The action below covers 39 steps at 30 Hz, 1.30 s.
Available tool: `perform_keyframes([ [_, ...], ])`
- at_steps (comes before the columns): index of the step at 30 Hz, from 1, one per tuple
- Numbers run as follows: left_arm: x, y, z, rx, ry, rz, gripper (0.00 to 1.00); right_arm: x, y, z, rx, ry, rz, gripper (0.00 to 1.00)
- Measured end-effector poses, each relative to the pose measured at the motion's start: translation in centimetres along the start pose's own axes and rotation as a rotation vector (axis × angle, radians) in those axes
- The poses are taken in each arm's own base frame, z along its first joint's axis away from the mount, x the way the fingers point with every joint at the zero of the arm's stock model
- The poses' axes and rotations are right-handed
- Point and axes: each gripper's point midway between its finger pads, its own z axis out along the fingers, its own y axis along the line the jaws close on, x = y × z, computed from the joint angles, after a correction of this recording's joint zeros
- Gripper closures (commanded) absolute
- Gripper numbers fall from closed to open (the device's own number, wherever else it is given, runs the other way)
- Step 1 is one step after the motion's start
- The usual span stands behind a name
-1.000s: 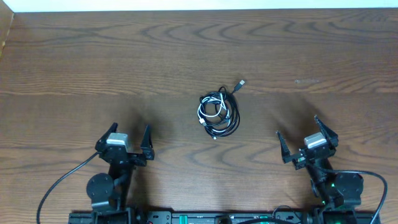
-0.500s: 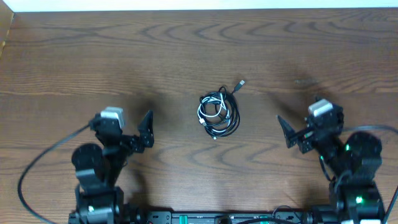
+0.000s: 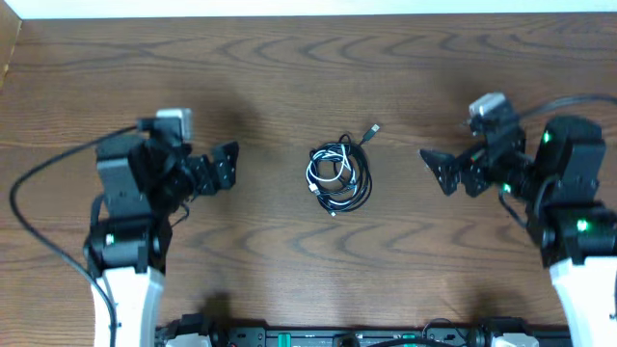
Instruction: Untangle cables
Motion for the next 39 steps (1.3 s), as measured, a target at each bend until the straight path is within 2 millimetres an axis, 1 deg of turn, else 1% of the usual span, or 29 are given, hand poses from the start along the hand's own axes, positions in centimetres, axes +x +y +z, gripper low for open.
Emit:
perform_keyframes([
  [4,-0.7,-1.9,0.6,-0.002,0.093,0.046,0.08,-1.4,-0.2,0.5,-0.042,0.062,0.037,0.01],
  [6,-0.6,-2.7,0.8,-0.014,0.157,0.068,0.08,-1.7,-0.4,0.8,-0.062,0.111,0.053,0.01],
  [8,-1.0,-3.7,1.2,-0.01,0.204,0.097,0.08,-2.3,-0.6,1.0,-0.072,0.134,0.055,0.01],
  [10,-1.4,-4.8,2.0,-0.002,0.253,0.119,0.08,-3.5,-1.2,1.5,-0.08,0.141,0.041,0.01],
  [14,-2.2,-6.8,4.3,0.063,0.289,0.141,0.08,-4.7,-1.8,2.4,-0.086,0.114,0.013,0.01],
  [18,-0.8,-8.1,5.6,0.145,0.355,0.124,0.08,-5.1,-1.7,2.7,-0.102,0.095,0.007,0.01],
  [22,-0.2,-9.0,6.2,0.211,0.387,0.105,0.09,-5.6,-1.0,2.6,-0.143,0.075,0.014,0.01],
  [23,-0.2,-9.1,6.3,0.221,0.388,0.103,0.17,-5.6,-0.9,2.6,-0.149,0.073,0.015,0.01],
  [24,0.0,-9.2,6.7,0.23,0.395,0.099,0.22,-5.6,-0.8,2.6,-0.154,0.071,0.016,0.01],
  [25,0.2,-9.1,7.1,0.228,0.408,0.091,0.25,-5.6,-0.8,2.6,-0.155,0.074,0.02,0.01],
  [28,1.5,-8.2,9.1,0.188,0.471,0.042,0.32,-5.2,-0.8,2.6,-0.157,0.091,0.035,0.01],
  [32,4.7,-6.7,12.0,0.095,0.592,-0.023,0.37,-4.4,-1.4,3.3,-0.14,0.124,0.076,0.04],
  [34,6.2,-6.4,13.0,0.065,0.645,-0.034,0.38,-3.8,-1.8,3.9,-0.134,0.146,0.098,0.04],
  [37,7.9,-6.6,13.9,0.038,0.698,-0.033,0.39,-3.0,-2.4,4.8,-0.129,0.177,0.128,0.04],
  [39,9.0,-6.6,14.3,0.003,0.729,-0.033,0.44,-2.5,-2.7,5.4,-0.129,0.195,0.146,0.05],
])
